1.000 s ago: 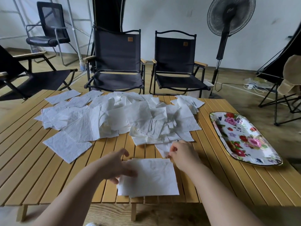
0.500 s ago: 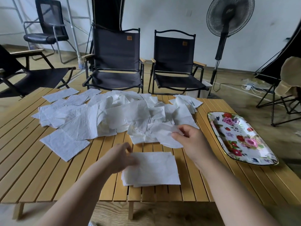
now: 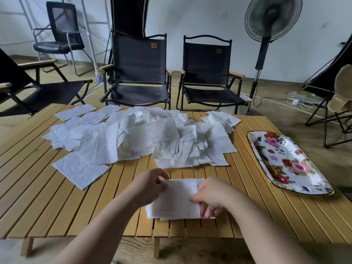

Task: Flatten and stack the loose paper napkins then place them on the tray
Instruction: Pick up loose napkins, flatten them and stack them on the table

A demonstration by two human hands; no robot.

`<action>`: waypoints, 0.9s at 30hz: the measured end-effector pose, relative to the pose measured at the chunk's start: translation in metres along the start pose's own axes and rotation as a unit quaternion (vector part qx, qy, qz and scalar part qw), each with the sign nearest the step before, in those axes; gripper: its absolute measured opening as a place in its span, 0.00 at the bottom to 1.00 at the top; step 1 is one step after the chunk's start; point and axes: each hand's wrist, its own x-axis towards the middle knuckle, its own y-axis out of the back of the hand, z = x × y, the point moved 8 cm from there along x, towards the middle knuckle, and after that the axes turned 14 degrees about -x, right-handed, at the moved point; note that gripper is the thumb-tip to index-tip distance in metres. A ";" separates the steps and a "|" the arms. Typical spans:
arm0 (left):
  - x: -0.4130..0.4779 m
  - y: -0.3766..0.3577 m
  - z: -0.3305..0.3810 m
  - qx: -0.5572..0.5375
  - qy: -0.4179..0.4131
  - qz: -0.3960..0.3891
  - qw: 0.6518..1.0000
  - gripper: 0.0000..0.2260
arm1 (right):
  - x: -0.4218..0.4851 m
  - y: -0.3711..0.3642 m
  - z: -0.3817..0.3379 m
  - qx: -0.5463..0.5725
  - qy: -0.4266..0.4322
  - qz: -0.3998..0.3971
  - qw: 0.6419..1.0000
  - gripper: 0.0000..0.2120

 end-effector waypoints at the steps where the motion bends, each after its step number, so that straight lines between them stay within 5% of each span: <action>1: 0.001 0.000 0.000 0.014 0.000 0.003 1.000 0.09 | 0.001 0.002 0.001 -0.018 -0.004 0.013 1.000 0.13; 4: 0.004 0.005 0.002 0.089 0.000 0.020 0.996 0.15 | 0.008 0.017 0.009 -0.071 -0.012 0.102 0.992 0.16; 8: 0.010 0.018 0.000 0.113 -0.003 0.064 0.991 0.20 | 0.012 0.048 0.003 0.053 0.062 0.318 0.945 0.07; 10: 0.014 0.026 0.000 0.102 -0.007 0.081 0.991 0.19 | 0.023 0.054 -0.009 0.043 0.098 0.362 0.926 0.06; 14: 0.021 0.039 -0.008 0.086 -0.015 0.095 0.992 0.18 | 0.061 0.053 -0.027 -0.009 0.081 0.358 0.930 0.15; 20: 0.018 0.065 -0.028 0.029 -0.036 0.132 0.990 0.14 | 0.091 0.072 -0.054 -0.096 -0.011 0.329 0.939 0.06; 25: -0.001 0.085 -0.050 0.011 -0.011 0.150 0.988 0.11 | 0.088 0.080 -0.059 -0.048 -0.010 0.316 0.948 0.00; 27: -0.003 0.090 -0.047 -0.004 -0.020 0.161 0.987 0.10 | 0.082 0.076 -0.052 -0.014 0.010 0.322 0.947 0.07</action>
